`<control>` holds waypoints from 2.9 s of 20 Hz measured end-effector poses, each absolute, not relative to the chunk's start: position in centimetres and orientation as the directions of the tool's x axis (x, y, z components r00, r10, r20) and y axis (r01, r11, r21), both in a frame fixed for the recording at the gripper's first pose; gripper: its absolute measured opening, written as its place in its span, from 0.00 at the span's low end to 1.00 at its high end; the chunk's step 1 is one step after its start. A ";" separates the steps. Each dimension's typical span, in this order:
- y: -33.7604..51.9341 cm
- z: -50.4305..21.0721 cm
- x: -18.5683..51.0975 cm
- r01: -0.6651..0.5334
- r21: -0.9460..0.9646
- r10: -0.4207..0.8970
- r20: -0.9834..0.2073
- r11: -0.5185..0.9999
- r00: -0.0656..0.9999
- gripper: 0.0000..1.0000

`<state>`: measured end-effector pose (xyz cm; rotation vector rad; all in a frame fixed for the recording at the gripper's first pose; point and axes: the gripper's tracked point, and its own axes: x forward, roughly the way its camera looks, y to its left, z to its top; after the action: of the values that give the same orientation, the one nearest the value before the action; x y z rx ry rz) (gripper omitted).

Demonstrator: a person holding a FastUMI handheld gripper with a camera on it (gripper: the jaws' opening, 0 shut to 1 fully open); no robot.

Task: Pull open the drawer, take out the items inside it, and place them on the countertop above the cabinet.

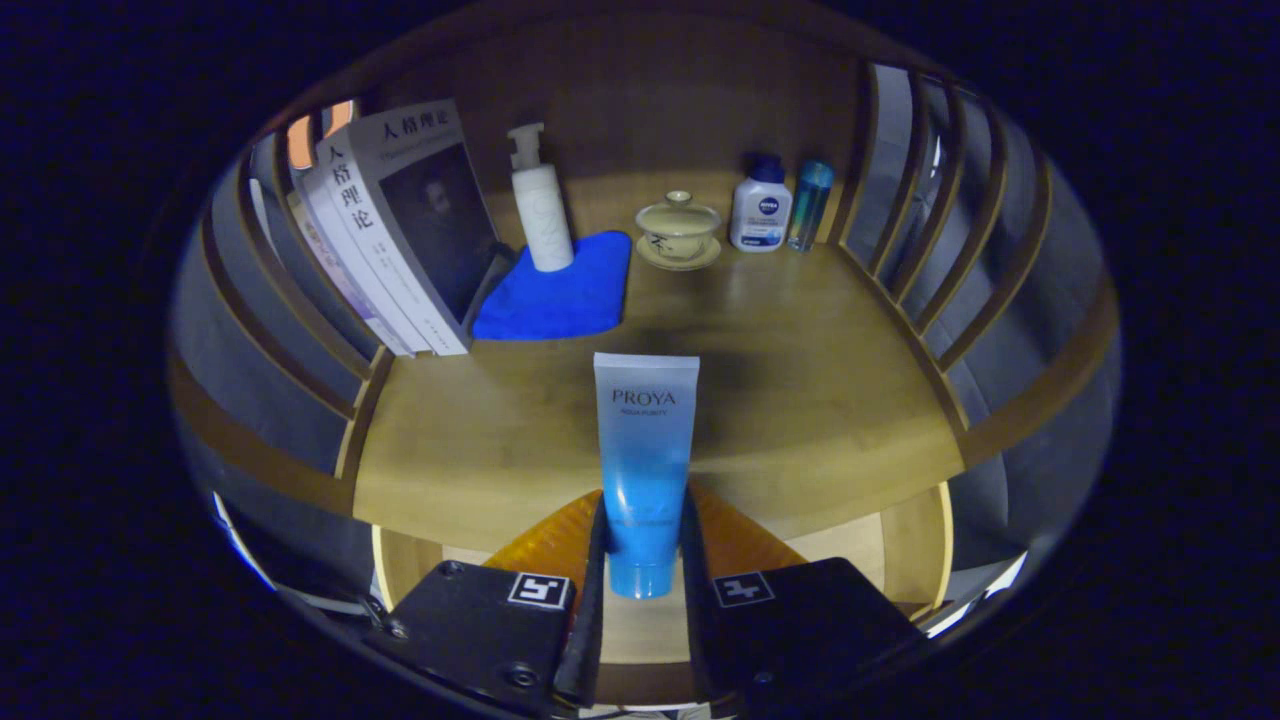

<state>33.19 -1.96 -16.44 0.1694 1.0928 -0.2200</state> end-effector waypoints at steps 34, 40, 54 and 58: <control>1.7 -9.8 20.4 0.105 0.037 -0.042 -0.753 0.994 0.657 0.77; 2.1 -5.1 16.4 0.076 0.075 -0.019 -0.579 0.994 0.815 0.77; 2.7 -3.1 7.4 -0.010 0.102 0.028 -0.182 0.995 0.983 1.00; 2.3 -6.0 5.9 -0.001 0.087 0.015 -0.156 0.996 0.988 1.00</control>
<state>5.94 2.25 -5.98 0.0869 0.1570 0.0077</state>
